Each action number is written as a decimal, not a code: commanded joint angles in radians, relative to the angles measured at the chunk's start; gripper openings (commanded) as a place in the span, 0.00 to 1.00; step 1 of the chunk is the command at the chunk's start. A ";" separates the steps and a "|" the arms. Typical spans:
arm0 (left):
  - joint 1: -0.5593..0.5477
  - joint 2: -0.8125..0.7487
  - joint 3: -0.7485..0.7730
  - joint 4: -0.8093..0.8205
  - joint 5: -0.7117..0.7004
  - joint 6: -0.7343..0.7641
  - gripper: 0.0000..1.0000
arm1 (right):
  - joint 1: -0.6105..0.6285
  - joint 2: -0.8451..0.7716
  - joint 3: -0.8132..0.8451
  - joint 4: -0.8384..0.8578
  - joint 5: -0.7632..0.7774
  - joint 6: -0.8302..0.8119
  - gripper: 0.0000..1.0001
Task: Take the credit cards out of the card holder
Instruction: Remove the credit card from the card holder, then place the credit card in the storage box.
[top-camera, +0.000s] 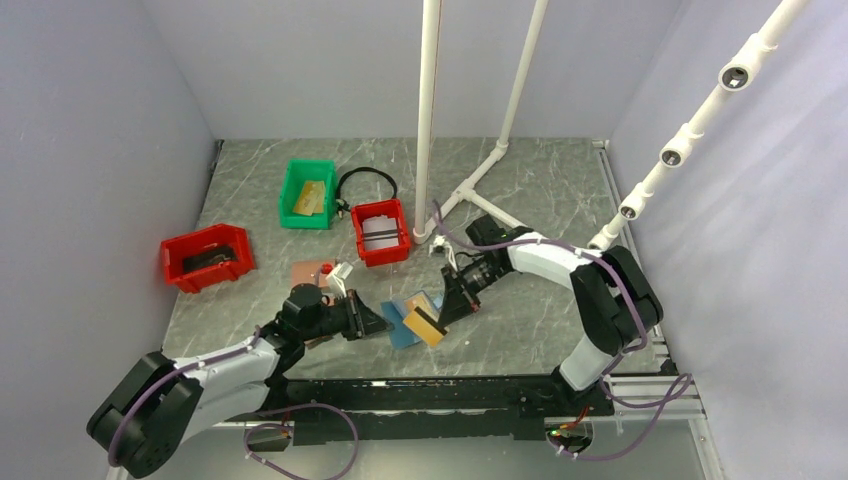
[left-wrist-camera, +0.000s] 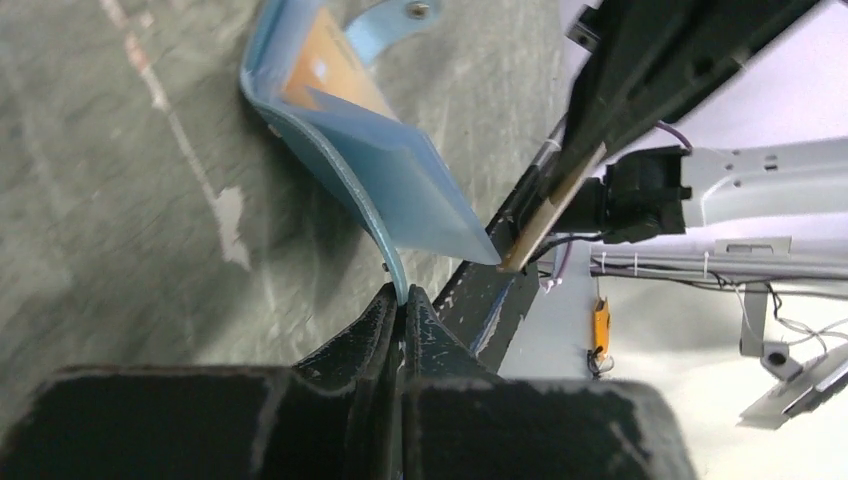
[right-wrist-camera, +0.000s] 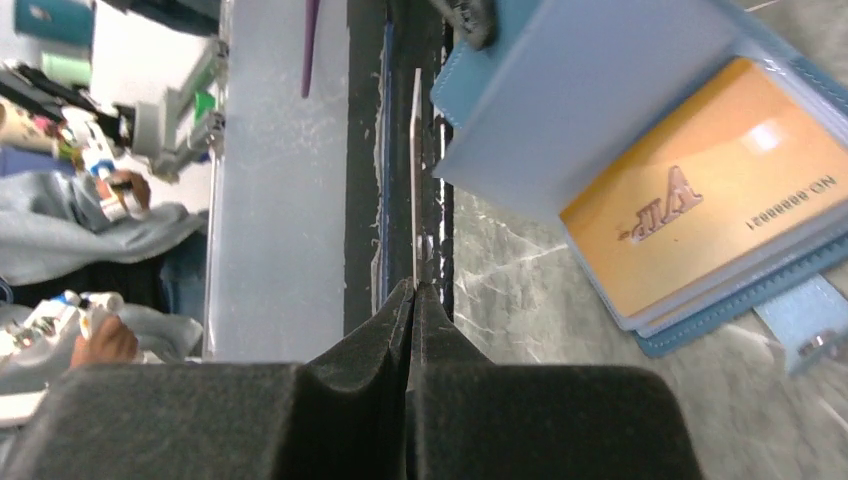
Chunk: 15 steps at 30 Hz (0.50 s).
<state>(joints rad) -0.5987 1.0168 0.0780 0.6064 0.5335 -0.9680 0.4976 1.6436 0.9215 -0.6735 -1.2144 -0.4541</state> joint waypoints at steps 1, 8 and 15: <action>0.002 -0.060 0.024 -0.234 -0.063 -0.023 0.16 | 0.087 0.003 0.026 0.069 0.084 0.031 0.00; 0.002 -0.174 0.090 -0.574 -0.136 -0.016 0.43 | 0.156 0.031 0.031 0.100 0.189 0.076 0.00; 0.002 -0.331 0.196 -0.876 -0.219 0.010 0.51 | 0.168 0.026 0.039 0.100 0.214 0.083 0.00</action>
<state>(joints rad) -0.5987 0.7692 0.1902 -0.0601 0.3832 -0.9836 0.6586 1.6814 0.9215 -0.6003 -1.0210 -0.3794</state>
